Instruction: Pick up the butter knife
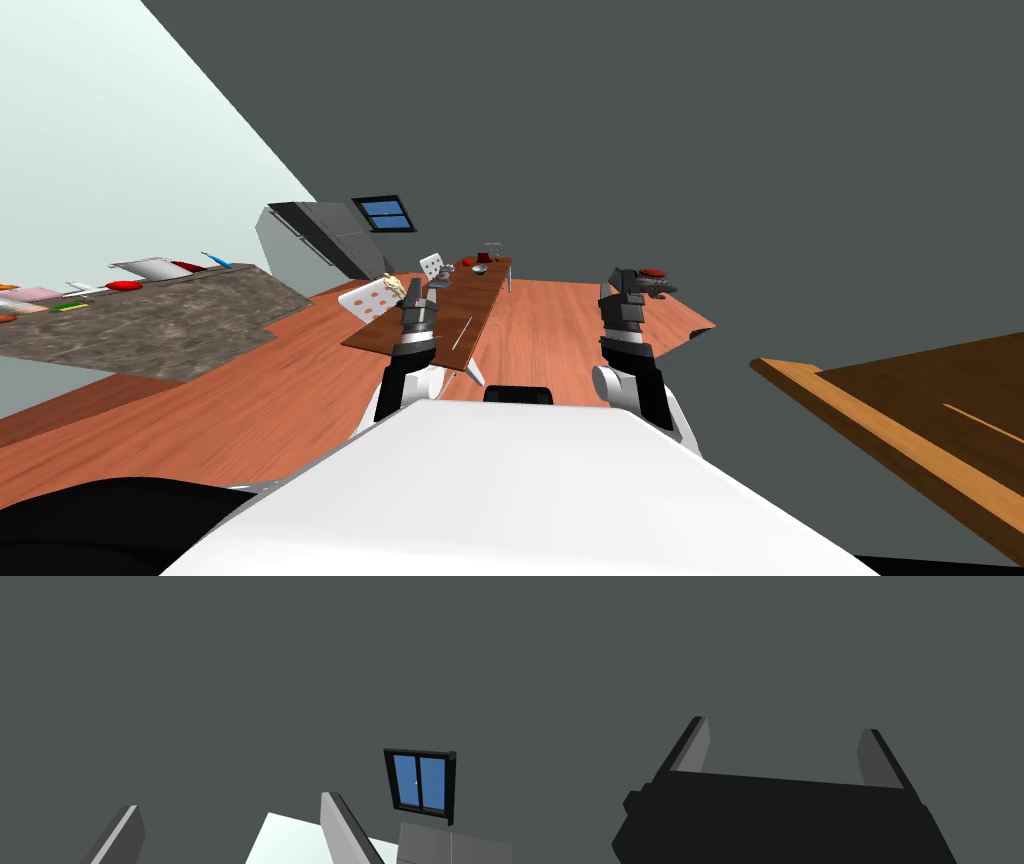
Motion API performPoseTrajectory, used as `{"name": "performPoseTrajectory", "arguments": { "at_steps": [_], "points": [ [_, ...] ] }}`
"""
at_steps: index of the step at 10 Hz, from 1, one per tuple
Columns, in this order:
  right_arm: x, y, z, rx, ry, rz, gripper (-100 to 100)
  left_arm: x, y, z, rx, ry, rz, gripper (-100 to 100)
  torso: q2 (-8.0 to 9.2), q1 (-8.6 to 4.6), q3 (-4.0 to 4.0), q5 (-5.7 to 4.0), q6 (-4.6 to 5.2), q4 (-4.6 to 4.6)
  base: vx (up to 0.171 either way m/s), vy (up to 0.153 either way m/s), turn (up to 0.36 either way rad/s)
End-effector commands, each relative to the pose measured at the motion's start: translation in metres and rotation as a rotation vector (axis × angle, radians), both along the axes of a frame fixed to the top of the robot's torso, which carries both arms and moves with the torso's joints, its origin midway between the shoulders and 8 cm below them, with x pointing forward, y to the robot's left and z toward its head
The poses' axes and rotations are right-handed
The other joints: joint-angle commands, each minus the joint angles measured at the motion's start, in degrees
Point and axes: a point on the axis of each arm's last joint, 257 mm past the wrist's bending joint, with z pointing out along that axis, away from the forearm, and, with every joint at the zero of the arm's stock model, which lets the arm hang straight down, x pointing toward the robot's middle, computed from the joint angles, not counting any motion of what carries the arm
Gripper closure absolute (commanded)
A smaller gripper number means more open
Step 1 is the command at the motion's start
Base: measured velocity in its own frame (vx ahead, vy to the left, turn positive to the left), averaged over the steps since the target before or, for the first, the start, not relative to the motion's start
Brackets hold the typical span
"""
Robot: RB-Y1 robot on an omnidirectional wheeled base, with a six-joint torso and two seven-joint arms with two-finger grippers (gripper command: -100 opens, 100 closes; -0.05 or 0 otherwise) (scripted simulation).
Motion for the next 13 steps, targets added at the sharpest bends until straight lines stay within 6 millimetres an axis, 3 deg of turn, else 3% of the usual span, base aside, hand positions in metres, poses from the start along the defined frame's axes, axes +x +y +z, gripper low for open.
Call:
{"name": "performPoseTrajectory", "arguments": {
  "at_steps": [1,4,7,8,13],
  "points": [
    [0.0,0.0,0.0,0.0,0.0,0.0,0,0.004,-0.002,-0.012,0.033,0.036,-0.017,-100,0.0,0.0,0.0,0.0,0.0,0.0,-0.037,-0.004,-0.049],
    [0.0,0.0,0.0,0.0,0.0,0.0,0,0.01,-0.002,-0.041,0.086,0.119,-0.043,-100,0.26,-0.02,0.15,0.0,0.01,0.05,-0.073,-0.011,-0.067],
    [0.0,0.0,0.0,0.0,0.0,0.0,0,0.015,0.003,-0.087,0.145,0.241,-0.066,-100,0.43,-0.02,0.25,0.0,0.0,0.09,-0.105,-0.018,-0.095],
    [0.0,0.0,0.0,0.0,0.0,0.0,0,0.015,0.003,-0.087,0.153,0.242,-0.069,-100,0.41,-0.08,0.24,-0.01,0.01,0.09,-0.068,-0.022,-0.027],
    [0.0,0.0,0.0,0.0,0.0,0.0,0,0.008,0.027,-0.187,0.279,0.509,-0.101,-100,0.41,-0.06,0.24,-0.02,0.0,0.09,-0.091,-0.025,-0.12]
  ]
}}
